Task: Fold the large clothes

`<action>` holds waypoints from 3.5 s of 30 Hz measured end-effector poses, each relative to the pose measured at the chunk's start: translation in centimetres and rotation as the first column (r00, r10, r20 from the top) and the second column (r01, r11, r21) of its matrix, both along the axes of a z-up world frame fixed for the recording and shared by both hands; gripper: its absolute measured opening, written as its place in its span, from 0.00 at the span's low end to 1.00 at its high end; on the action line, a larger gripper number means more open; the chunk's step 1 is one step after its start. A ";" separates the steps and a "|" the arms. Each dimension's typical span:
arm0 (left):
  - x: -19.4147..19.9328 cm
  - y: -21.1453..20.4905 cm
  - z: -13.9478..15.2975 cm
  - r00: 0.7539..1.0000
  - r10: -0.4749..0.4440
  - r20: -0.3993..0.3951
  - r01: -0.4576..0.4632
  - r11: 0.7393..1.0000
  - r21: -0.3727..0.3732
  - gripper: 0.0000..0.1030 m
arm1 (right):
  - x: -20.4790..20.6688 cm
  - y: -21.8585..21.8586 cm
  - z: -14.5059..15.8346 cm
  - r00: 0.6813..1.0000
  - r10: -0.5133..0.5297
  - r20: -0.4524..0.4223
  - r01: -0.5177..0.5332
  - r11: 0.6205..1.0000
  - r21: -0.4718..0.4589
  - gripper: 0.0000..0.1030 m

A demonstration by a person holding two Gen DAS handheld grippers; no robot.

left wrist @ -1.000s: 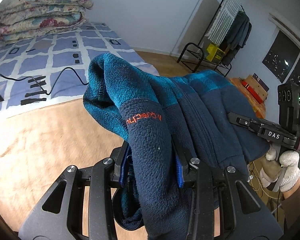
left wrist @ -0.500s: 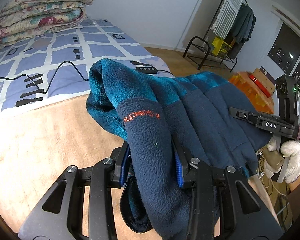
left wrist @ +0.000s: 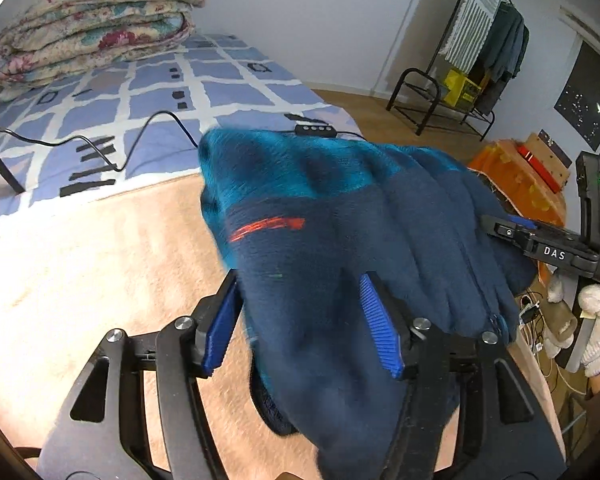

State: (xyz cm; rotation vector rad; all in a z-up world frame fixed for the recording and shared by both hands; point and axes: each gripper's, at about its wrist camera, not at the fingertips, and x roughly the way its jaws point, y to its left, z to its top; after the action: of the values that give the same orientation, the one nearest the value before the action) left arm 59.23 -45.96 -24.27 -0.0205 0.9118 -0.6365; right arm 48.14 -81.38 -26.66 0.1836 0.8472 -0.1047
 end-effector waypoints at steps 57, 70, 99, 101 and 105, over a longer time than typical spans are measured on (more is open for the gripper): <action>-47.2 21.3 22.0 0.958 -0.012 0.285 0.002 0.999 0.036 0.93 | -41.8 26.0 19.3 0.947 0.077 0.312 -0.037 0.991 -0.131 1.00; -48.5 22.4 21.2 0.932 0.052 0.360 -0.091 0.991 0.094 1.00 | -42.5 27.2 18.4 0.939 0.081 0.334 -0.031 0.988 -0.151 1.00; -49.3 23.0 20.1 0.916 0.050 0.397 -0.126 0.978 0.166 1.00 | -41.6 28.4 15.8 0.961 0.096 0.258 -0.040 0.976 -0.214 1.00; -49.3 23.0 20.1 0.916 0.049 0.397 -0.124 0.979 0.165 1.00 | -41.7 28.4 15.8 0.962 0.095 0.257 -0.039 0.976 -0.213 1.00; -49.3 23.1 20.0 0.916 0.050 0.397 -0.125 0.978 0.166 1.00 | -41.7 28.3 15.8 0.962 0.096 0.257 -0.040 0.976 -0.216 1.00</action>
State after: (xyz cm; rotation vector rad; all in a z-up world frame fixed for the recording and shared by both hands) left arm 9.93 -22.89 -4.23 0.2285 0.5744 -0.4456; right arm 6.41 -53.04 -10.83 -0.0301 0.5685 -0.1010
